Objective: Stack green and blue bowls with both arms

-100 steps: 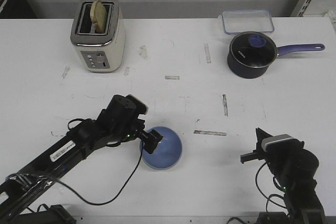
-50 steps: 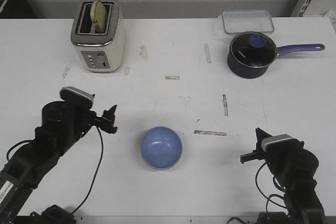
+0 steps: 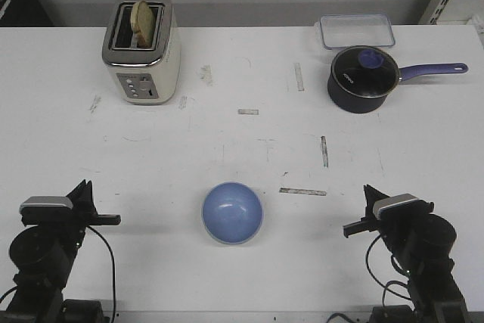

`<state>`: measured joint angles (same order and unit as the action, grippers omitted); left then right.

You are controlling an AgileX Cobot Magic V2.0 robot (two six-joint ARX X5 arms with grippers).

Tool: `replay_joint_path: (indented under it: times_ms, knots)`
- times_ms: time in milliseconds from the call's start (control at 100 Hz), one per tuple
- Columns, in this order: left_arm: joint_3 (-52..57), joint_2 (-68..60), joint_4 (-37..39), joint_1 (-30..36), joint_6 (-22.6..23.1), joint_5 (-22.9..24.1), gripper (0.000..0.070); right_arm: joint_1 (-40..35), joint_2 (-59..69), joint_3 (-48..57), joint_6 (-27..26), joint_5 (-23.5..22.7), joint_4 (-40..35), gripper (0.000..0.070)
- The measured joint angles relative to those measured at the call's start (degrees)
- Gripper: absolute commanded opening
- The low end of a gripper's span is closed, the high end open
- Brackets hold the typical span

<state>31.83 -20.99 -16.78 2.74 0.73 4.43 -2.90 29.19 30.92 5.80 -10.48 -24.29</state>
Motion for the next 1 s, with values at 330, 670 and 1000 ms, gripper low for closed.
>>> replay_joint_path:
  times_ms: [330,670,1000]
  knots:
    - [0.02,1.07,1.27,0.00,1.29,-0.09,0.0001,0.00,0.00,0.00,0.00,0.00,0.90,0.0000]
    - [0.02,1.09,1.27,0.00,1.29,-0.09,0.0001,0.00,0.00,0.00,-0.02,0.00,1.18,0.0000]
    - [0.02,1.09,1.27,0.00,1.29,-0.07,0.0001,0.00,-0.02,0.00,-0.02,0.00,1.25,0.0000]
